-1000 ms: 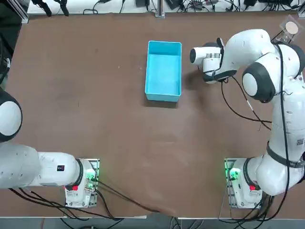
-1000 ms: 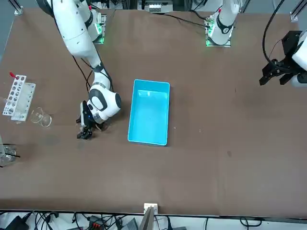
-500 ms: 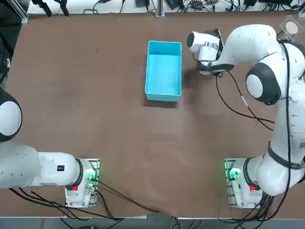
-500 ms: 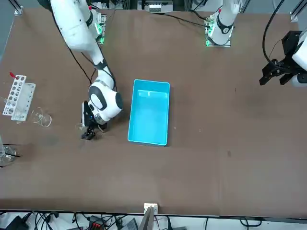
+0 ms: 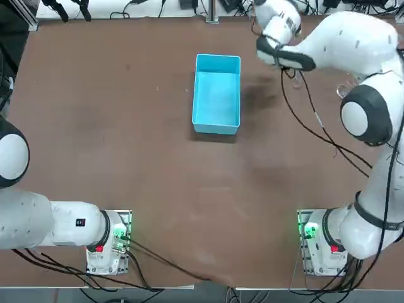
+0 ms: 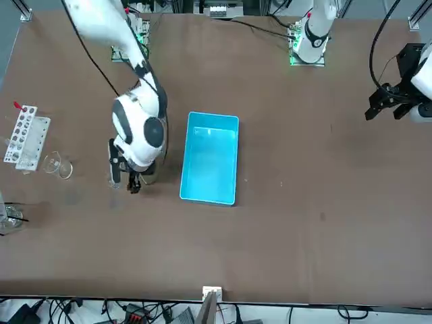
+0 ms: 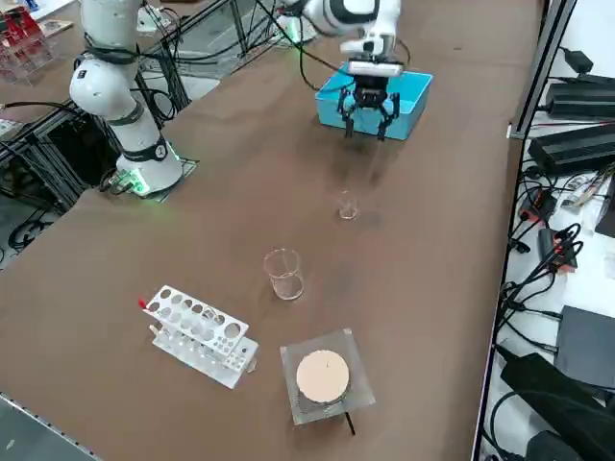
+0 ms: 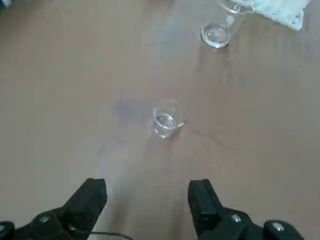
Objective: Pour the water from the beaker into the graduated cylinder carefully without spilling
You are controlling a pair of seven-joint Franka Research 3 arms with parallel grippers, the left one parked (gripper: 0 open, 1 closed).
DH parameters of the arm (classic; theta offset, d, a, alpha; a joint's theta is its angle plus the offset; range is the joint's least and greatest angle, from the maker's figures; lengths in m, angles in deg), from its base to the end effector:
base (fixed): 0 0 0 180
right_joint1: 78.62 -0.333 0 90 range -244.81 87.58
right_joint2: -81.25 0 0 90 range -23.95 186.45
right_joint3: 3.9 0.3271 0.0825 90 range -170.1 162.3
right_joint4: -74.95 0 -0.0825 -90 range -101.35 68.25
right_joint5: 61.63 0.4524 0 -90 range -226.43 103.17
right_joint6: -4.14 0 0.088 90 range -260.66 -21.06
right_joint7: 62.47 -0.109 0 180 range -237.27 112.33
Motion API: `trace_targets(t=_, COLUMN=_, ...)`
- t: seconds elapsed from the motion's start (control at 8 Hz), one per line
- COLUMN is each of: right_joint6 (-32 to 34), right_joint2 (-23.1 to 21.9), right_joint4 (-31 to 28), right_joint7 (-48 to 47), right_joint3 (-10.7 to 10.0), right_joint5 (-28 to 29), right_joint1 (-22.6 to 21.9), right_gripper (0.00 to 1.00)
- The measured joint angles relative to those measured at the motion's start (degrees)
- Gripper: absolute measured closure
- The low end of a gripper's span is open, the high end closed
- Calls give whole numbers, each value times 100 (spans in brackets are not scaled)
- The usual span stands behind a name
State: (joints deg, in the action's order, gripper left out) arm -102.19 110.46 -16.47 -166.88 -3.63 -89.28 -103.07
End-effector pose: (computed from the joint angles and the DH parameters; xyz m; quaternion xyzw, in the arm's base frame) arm 0.6751 0.2696 0.2991 0.8009 -0.5445 0.1450 0.2027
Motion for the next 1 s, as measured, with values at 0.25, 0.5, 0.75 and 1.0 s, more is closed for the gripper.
trace_targets(t=0.25, right_joint6=372, right_joint2=-380, right_joint4=18, right_joint7=1492, right_joint3=-32, right_joint5=777, right_joint1=258, right_gripper=0)
trace_targets(t=0.5, right_joint6=941, right_joint2=-730, right_joint4=128, right_joint7=3050, right_joint3=-38, right_joint5=1459, right_joint1=529, right_gripper=0)
trace_targets(t=0.75, right_joint6=1571, right_joint2=-948, right_joint4=428, right_joint7=4532, right_joint3=-45, right_joint5=1925, right_joint1=798, right_gripper=0)
trace_targets(t=1.0, right_joint6=2340, right_joint2=-1054, right_joint4=886, right_joint7=6243, right_joint3=-53, right_joint5=2275, right_joint1=1190, right_gripper=0)
